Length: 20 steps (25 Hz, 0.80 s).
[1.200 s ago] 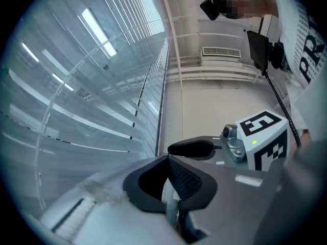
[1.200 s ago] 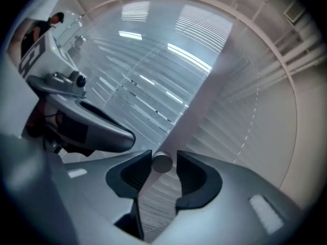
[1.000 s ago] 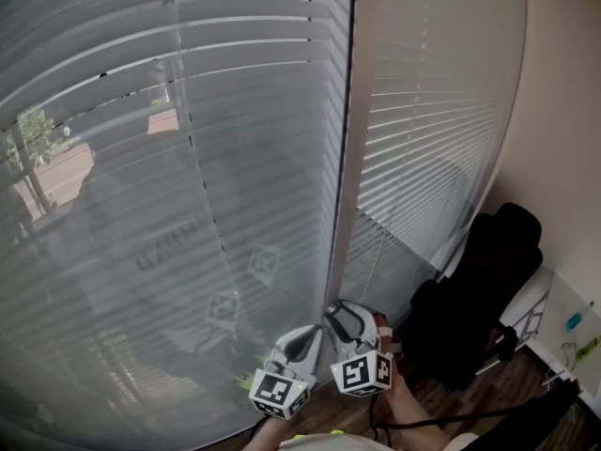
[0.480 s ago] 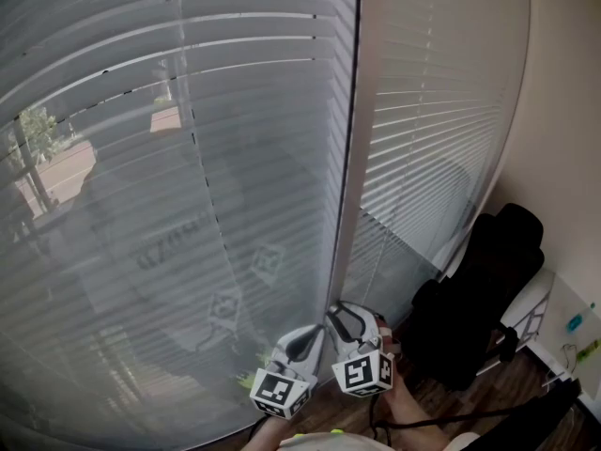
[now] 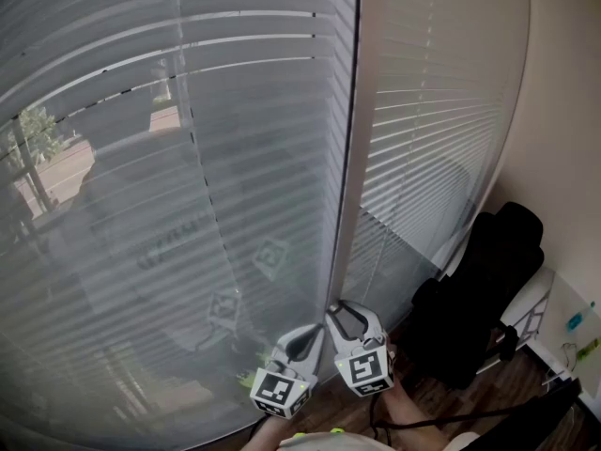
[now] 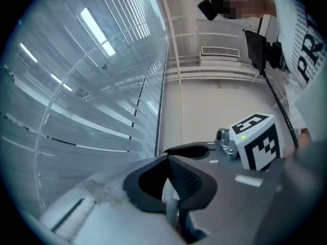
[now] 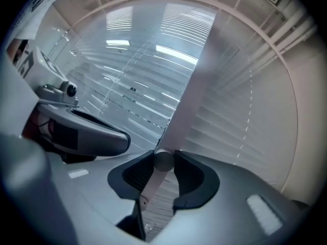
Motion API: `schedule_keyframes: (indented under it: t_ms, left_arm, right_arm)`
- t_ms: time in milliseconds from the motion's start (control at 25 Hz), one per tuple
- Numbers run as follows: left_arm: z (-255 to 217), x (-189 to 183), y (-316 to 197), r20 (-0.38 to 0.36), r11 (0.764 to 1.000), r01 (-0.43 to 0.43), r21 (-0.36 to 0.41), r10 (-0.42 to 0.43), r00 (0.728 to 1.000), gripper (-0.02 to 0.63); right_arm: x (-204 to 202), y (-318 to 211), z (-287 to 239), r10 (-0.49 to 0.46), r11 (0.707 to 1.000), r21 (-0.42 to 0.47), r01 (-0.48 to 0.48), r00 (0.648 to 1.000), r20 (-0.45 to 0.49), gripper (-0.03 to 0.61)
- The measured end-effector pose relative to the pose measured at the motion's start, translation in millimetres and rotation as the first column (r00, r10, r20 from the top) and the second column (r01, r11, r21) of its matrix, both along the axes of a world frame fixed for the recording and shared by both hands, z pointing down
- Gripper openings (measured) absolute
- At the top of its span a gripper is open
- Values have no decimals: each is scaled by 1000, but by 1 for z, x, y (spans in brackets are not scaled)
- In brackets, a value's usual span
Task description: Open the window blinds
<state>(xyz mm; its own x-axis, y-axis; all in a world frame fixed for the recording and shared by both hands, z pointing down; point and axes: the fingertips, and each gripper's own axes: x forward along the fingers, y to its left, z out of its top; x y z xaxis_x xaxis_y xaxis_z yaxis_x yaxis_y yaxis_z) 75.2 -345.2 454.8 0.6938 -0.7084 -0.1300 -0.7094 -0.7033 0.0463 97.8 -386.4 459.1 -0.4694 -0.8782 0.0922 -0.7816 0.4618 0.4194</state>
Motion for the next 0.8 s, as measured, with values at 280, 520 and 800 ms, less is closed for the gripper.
schedule_keyframes:
  t_ms: [280, 520, 800]
  left_arm:
    - [2, 1, 0, -2, 1000, -8, -1, 8, 1000, -5]
    - [4, 1, 0, -4, 1000, -11, 2, 11, 1000, -5]
    - [4, 2, 0, -8, 1000, -16, -3, 16, 1000, -5]
  right_arm:
    - [3, -2, 1, 3, 998, -66, 6, 991, 134, 132]
    - [4, -2, 0, 8, 996, -85, 8, 981, 193, 132]
    - [4, 2, -3, -6, 1000, -29, 9, 995, 99, 135]
